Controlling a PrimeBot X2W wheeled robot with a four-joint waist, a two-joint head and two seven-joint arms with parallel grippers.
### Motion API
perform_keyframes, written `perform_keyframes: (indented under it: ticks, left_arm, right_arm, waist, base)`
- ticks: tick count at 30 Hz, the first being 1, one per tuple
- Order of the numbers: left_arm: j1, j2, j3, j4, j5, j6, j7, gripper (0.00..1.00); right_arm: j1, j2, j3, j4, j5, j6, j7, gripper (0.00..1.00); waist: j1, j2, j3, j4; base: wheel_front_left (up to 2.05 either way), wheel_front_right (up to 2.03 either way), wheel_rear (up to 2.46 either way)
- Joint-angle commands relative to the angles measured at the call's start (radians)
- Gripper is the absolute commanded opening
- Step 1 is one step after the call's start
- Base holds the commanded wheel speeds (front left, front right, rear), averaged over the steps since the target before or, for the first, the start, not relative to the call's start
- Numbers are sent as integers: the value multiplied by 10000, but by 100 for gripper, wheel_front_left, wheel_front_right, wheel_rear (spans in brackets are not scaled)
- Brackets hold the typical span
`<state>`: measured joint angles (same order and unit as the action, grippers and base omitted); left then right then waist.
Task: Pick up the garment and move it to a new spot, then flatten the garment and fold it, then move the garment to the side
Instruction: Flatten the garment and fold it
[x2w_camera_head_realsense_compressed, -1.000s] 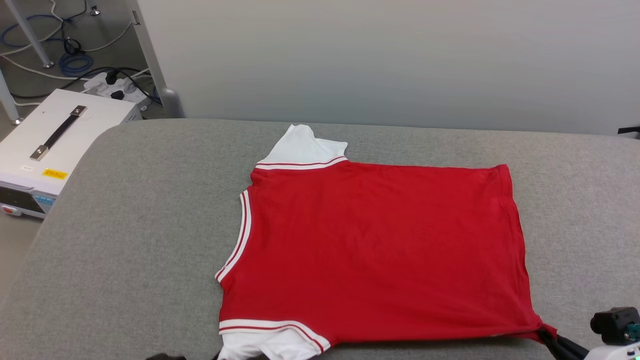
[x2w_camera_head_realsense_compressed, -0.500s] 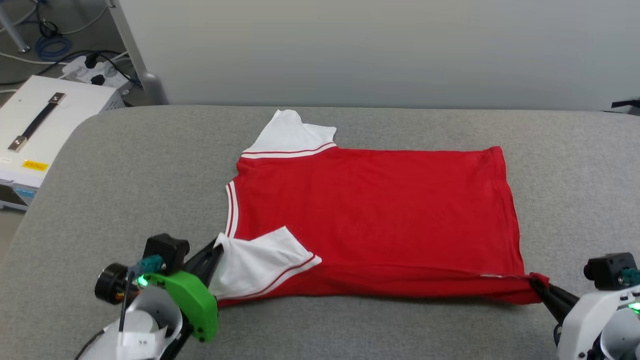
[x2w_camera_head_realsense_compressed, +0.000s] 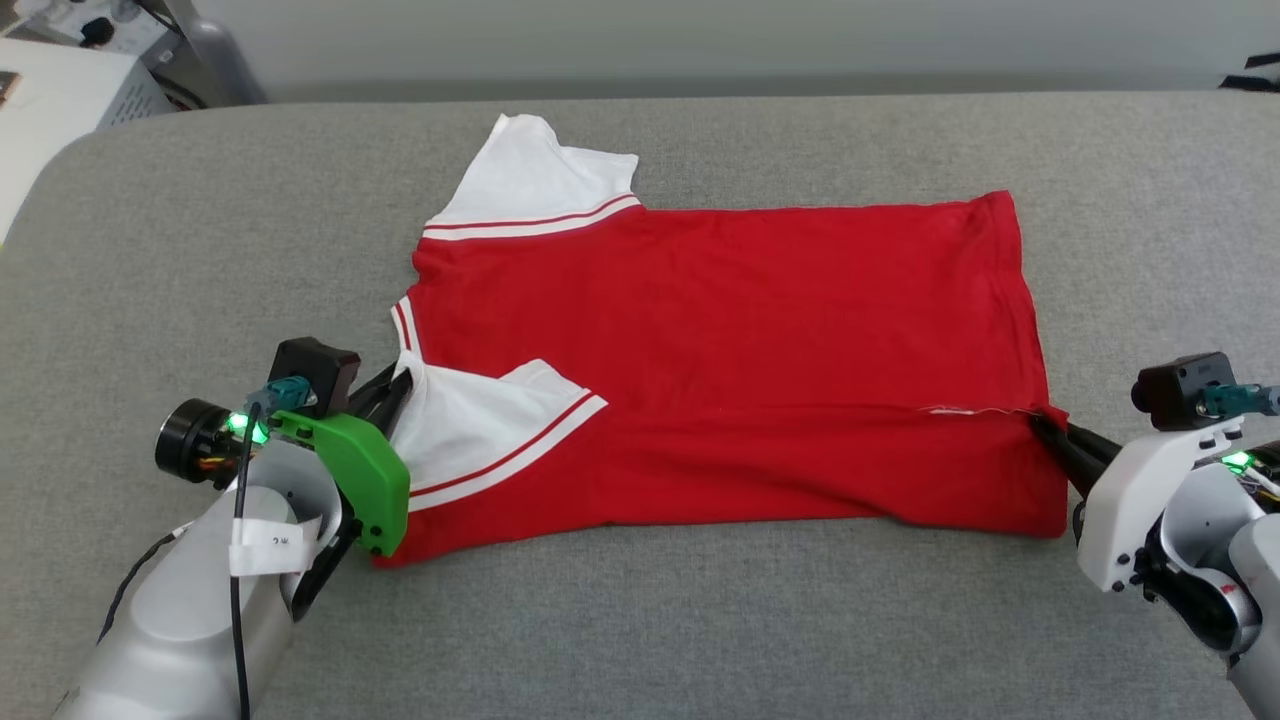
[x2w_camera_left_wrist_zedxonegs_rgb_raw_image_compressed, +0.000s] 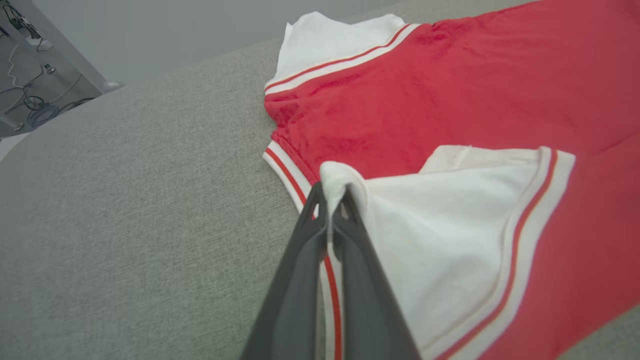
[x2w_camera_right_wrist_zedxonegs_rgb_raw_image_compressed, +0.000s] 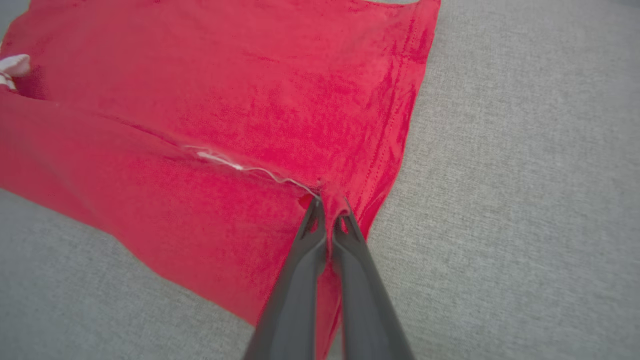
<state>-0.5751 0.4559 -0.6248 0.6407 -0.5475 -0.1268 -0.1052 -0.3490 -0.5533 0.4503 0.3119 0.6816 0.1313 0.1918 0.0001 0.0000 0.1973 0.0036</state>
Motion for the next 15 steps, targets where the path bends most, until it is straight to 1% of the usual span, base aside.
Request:
perform_keyframes:
  ticks: [1,7,13,15]
  left_arm:
    - [-287,-74,-147,256,-155,-32,-127,0]
    - [-621,-169,-940,1002,-635,-36,-544,0]
    - [-825,-268,-1698,1589,-1005,-37,-888,0]
    - [-897,-310,-1835,1707,-1146,-37,-1070,0]
  right_arm:
    - [-380,26,154,254,-40,-6,-62,0]
    - [-1467,125,930,1339,-69,-6,-287,0]
    - [-1900,180,1721,2231,166,-6,-318,0]
    - [-1973,199,1812,2388,328,-6,-478,0]
  waist:
    - [-1,0,551,-200]
    - [-1,0,812,-297]
    - [-1,0,826,-207]
    - [-1,0,776,-177]
  base:
    - [0,0,0]
    - [0,0,0]
    - [0,0,0]
    - [0,0,0]
